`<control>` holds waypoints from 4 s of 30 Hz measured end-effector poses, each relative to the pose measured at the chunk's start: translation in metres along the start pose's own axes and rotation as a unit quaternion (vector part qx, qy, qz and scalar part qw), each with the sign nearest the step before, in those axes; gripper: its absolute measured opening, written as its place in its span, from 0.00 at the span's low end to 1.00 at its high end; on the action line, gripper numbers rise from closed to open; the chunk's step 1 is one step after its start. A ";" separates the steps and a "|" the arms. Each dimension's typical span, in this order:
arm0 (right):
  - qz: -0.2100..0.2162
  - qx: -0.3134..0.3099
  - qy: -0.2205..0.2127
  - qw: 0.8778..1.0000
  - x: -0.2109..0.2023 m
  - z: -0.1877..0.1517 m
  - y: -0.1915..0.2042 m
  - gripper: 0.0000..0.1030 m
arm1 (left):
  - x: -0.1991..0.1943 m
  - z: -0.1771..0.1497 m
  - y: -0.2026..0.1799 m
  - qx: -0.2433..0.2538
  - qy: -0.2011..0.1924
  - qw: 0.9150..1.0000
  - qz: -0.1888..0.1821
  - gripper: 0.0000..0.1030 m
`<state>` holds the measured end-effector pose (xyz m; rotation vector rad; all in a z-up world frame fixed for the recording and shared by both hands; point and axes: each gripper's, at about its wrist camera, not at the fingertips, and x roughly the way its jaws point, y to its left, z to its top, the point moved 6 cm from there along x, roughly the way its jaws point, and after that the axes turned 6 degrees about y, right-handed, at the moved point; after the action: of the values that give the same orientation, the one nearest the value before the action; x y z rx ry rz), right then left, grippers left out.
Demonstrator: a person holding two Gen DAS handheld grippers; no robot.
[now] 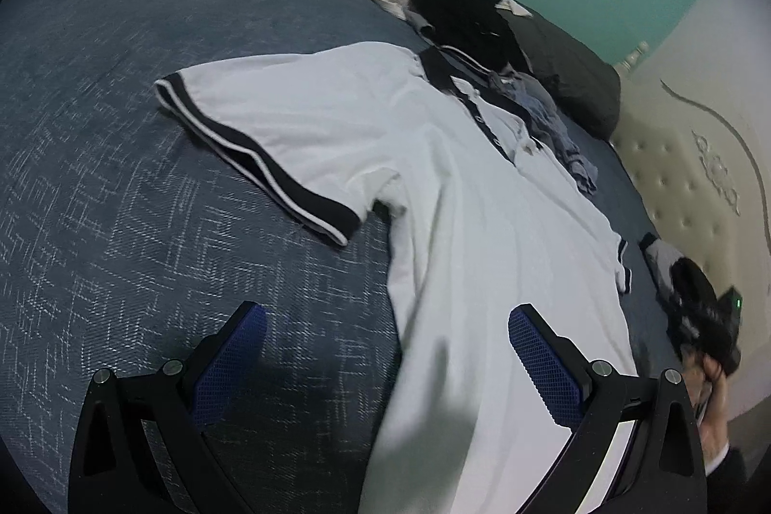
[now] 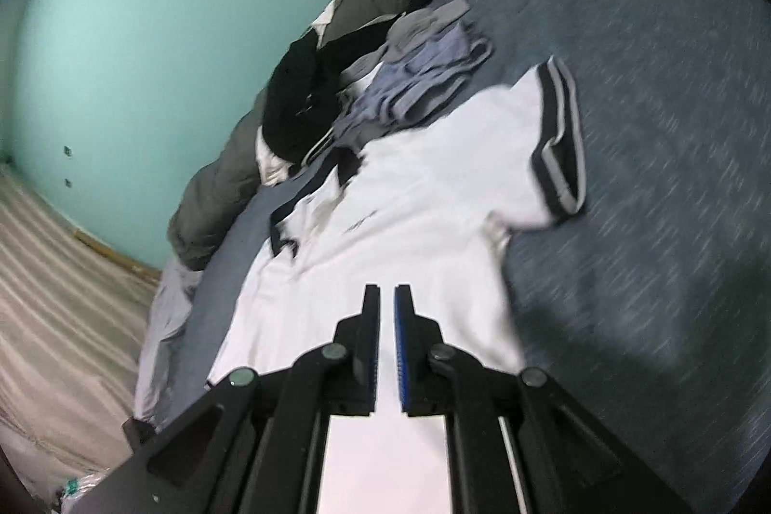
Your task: Fold clothes
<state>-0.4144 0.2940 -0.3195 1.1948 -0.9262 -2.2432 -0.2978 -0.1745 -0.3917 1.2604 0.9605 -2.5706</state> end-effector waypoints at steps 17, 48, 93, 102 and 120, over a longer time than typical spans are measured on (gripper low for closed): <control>0.046 0.000 -0.017 0.999 0.008 -0.021 -0.002 0.06 | -0.005 0.070 0.061 -0.058 -0.006 0.996 0.069 1.00; 0.043 -0.007 -0.021 0.999 0.014 -0.022 -0.002 0.06 | 0.014 0.137 0.109 -0.031 0.022 0.994 0.099 0.19; 0.050 0.006 -0.017 0.999 0.017 -0.021 -0.005 0.06 | -0.016 0.133 0.099 -0.032 0.036 0.995 0.083 0.59; 0.051 0.012 -0.021 0.998 0.014 -0.019 -0.007 0.06 | 0.013 0.093 0.081 -0.067 0.070 0.994 0.047 0.59; 0.036 0.017 -0.008 0.999 0.020 -0.023 -0.012 0.06 | 0.002 0.089 0.083 -0.074 0.060 0.995 0.018 0.02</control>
<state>-0.4070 0.2812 -0.3485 1.1403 -1.0026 -2.1920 -0.3283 -0.2922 -0.3935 1.3894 1.1175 -2.3705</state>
